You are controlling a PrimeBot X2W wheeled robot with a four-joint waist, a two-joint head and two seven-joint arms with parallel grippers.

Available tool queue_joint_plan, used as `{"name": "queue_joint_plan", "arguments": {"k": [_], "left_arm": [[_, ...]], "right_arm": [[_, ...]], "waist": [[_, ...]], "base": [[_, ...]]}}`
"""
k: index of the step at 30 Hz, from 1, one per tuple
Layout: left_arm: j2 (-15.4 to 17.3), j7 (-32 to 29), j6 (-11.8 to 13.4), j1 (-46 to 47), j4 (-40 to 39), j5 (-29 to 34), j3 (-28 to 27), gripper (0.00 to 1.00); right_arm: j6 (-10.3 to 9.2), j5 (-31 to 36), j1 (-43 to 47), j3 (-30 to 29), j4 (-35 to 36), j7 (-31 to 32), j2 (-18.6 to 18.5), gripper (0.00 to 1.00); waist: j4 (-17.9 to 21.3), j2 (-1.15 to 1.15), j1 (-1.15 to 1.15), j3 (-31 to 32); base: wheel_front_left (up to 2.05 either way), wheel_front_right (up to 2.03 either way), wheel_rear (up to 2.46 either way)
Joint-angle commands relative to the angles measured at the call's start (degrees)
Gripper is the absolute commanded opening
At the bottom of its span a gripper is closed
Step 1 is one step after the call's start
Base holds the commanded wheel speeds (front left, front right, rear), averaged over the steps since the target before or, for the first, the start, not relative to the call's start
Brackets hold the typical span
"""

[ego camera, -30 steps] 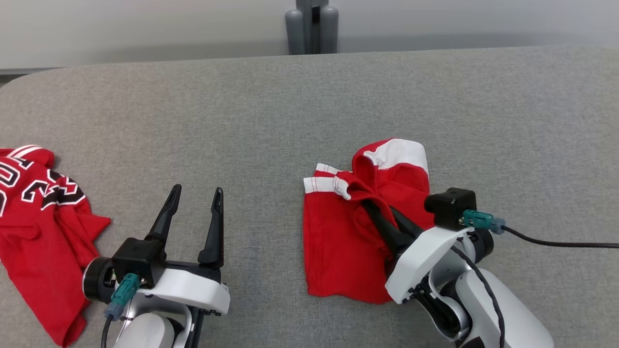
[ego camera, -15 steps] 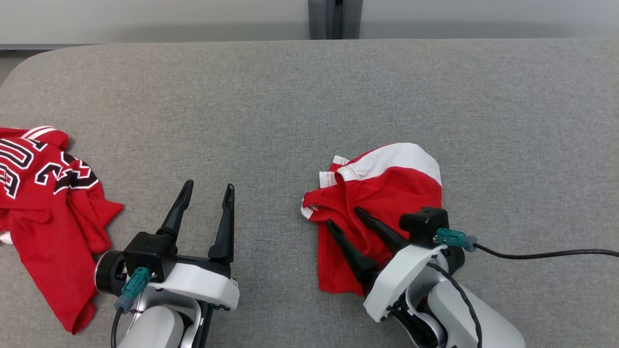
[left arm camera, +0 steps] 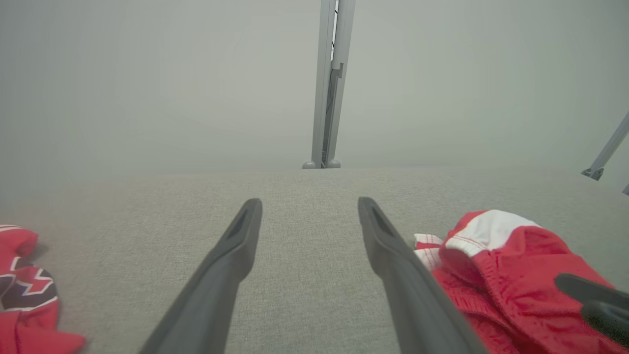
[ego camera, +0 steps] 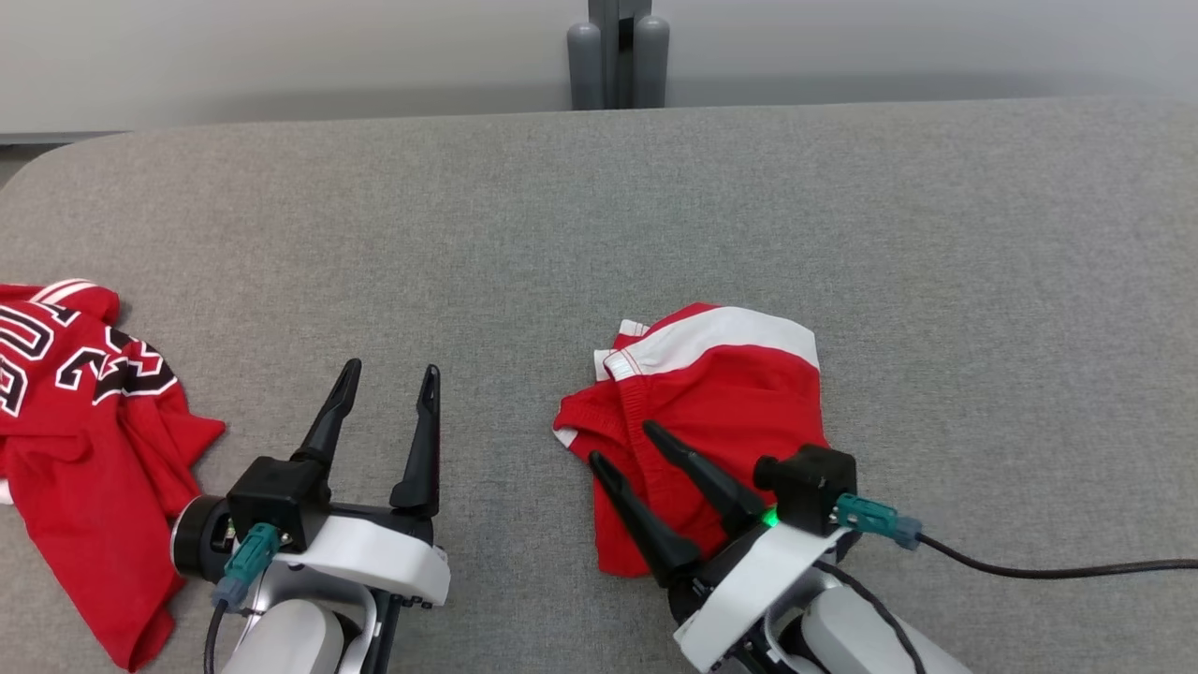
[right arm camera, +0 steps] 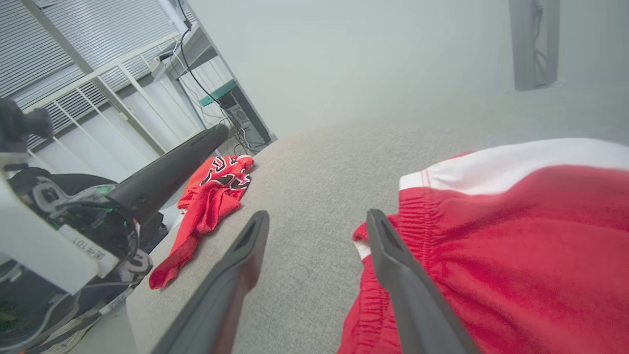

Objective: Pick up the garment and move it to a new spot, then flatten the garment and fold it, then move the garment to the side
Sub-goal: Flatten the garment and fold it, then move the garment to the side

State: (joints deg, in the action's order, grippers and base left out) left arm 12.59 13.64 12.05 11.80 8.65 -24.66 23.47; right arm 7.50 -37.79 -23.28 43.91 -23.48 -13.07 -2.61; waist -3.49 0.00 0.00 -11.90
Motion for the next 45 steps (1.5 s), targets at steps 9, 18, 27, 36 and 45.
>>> {"name": "queue_joint_plan", "arguments": {"k": [9, 18, 27, 36, 45], "left_arm": [[2.74, 0.07, 1.83, -2.94, -1.91, -0.62, -2.23, 1.0], [4.0, -0.45, 2.99, -5.61, -3.5, -1.3, -2.97, 1.0], [5.11, -1.25, 4.3, -8.59, -5.09, -1.75, -3.69, 1.0], [6.1, -1.97, 5.25, -9.52, -6.47, -1.9, -4.01, 1.0], [5.81, -2.19, 5.63, -8.36, -7.26, -1.42, -3.29, 1.0]], "right_arm": [[-0.02, 9.9, 8.31, -18.26, 9.88, -2.17, -2.64, 1.0], [-0.02, 18.53, 13.9, -33.16, 12.69, -1.06, -4.45, 1.0], [-0.02, 22.95, 18.2, -39.72, 14.46, 2.06, -4.1, 1.0], [-0.02, 23.07, 19.62, -40.21, 15.43, 3.35, -3.25, 1.0], [-0.02, 22.51, 18.94, -40.49, 14.05, 4.72, -4.06, 1.0]], "waist": [[3.2, 0.0, 0.0, 4.68], [4.98, 0.0, 0.0, 8.2], [5.42, 0.0, 0.0, 10.21], [5.08, 0.0, 0.0, 10.39], [2.57, 0.0, 0.0, 9.15]], "base": [[0.0, 0.0, 0.0], [0.0, 0.0, 0.0], [0.0, 0.0, 0.0], [0.0, 0.0, 0.0], [0.0, 0.0, 0.0]]}}
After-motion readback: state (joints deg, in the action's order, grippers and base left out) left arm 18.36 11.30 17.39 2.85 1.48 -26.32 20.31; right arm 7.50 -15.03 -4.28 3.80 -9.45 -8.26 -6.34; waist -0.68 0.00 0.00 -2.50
